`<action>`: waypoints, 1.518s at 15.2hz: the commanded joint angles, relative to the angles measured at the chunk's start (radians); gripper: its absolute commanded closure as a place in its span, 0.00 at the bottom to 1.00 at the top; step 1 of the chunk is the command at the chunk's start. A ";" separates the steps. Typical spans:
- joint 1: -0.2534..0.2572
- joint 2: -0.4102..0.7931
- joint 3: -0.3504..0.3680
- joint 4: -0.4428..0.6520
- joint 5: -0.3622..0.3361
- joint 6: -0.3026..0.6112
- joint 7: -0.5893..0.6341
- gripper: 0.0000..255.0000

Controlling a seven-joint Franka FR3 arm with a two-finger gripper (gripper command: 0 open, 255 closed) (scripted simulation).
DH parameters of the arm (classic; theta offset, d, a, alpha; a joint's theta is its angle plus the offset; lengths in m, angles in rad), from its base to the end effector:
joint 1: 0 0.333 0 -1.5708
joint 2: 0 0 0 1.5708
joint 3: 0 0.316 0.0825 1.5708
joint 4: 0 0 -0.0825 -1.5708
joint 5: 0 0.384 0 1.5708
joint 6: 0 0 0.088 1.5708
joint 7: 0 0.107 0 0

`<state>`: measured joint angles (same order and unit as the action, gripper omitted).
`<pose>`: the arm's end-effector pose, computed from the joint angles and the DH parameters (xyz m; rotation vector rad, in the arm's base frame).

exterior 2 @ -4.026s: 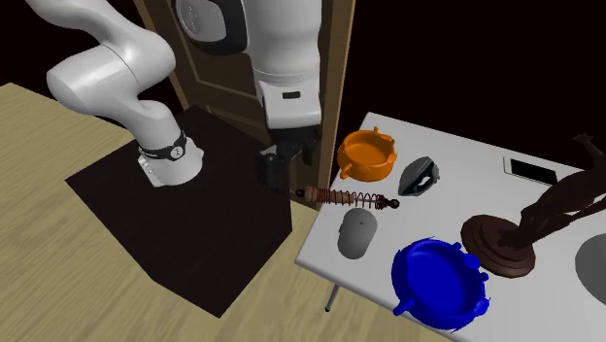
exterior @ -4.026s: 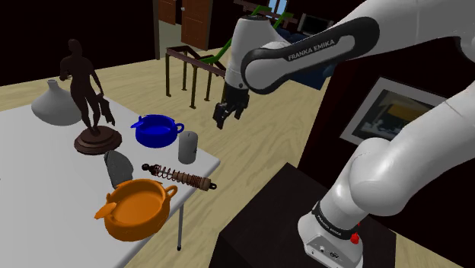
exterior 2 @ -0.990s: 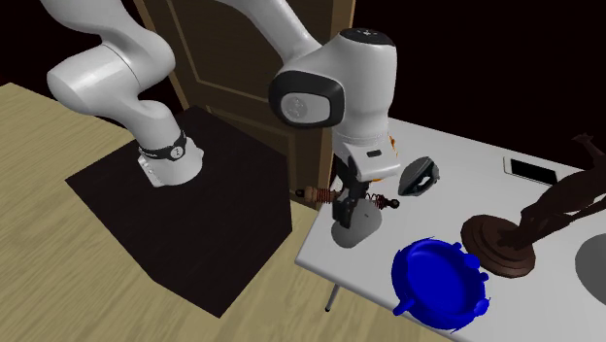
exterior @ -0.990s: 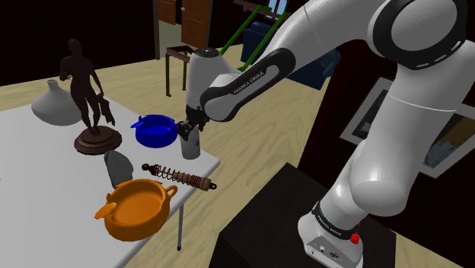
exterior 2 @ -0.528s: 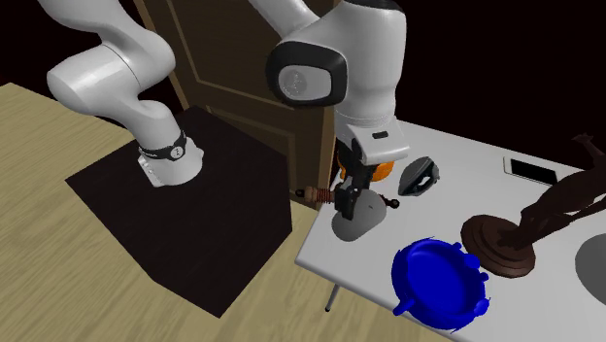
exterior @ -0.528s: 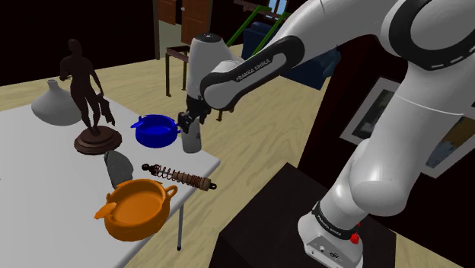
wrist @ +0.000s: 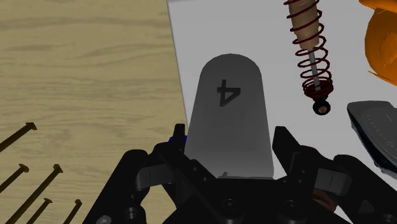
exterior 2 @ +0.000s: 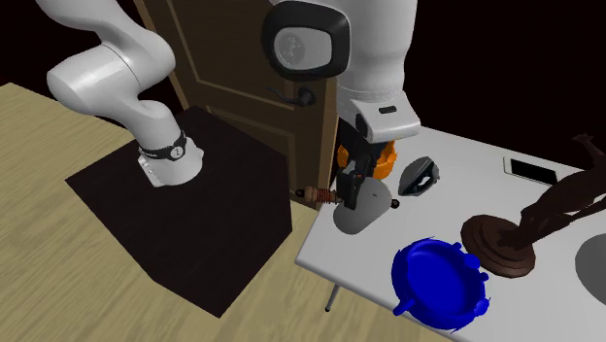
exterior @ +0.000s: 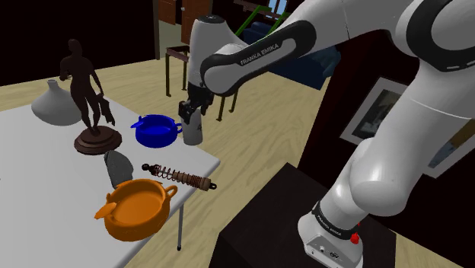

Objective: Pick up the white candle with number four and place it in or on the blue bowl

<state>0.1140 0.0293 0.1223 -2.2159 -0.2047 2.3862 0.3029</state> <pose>0.5308 0.1257 0.3778 3.0240 0.1096 0.2655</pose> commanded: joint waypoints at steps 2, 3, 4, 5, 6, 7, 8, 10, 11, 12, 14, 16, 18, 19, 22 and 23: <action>0.001 -0.021 0.002 0.021 0.011 -0.041 -0.011 1.00; 0.001 -0.028 0.002 0.028 0.015 -0.054 -0.015 1.00; 0.002 -0.034 0.002 0.034 0.018 -0.067 -0.018 1.00; 0.002 -0.040 0.002 0.041 0.021 -0.079 -0.022 1.00; 0.002 -0.046 0.003 0.048 0.024 -0.092 -0.025 1.00; 0.002 -0.052 0.003 0.056 0.027 -0.105 -0.028 1.00; 0.002 -0.058 0.003 0.063 0.030 -0.118 -0.031 1.00; 0.003 -0.064 0.003 0.071 0.033 -0.132 -0.035 1.00; 0.001 -0.030 0.002 0.120 0.030 -0.147 -0.038 1.00; 0.000 0.005 0.001 0.171 0.027 -0.163 -0.041 1.00; -0.001 0.074 -0.001 0.275 0.023 -0.198 -0.048 1.00; -0.001 0.146 -0.004 0.386 0.018 -0.237 -0.056 1.00; 0.001 0.222 -0.006 0.506 0.014 -0.281 -0.065 1.00; 0.002 0.261 -0.007 0.569 0.013 -0.305 -0.070 1.00; 0.008 0.389 -0.011 0.782 0.008 -0.389 -0.086 1.00; 0.012 0.437 -0.012 0.864 0.006 -0.422 -0.093 1.00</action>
<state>0.1249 0.4214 0.1121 -1.4327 -0.1981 1.9976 0.2200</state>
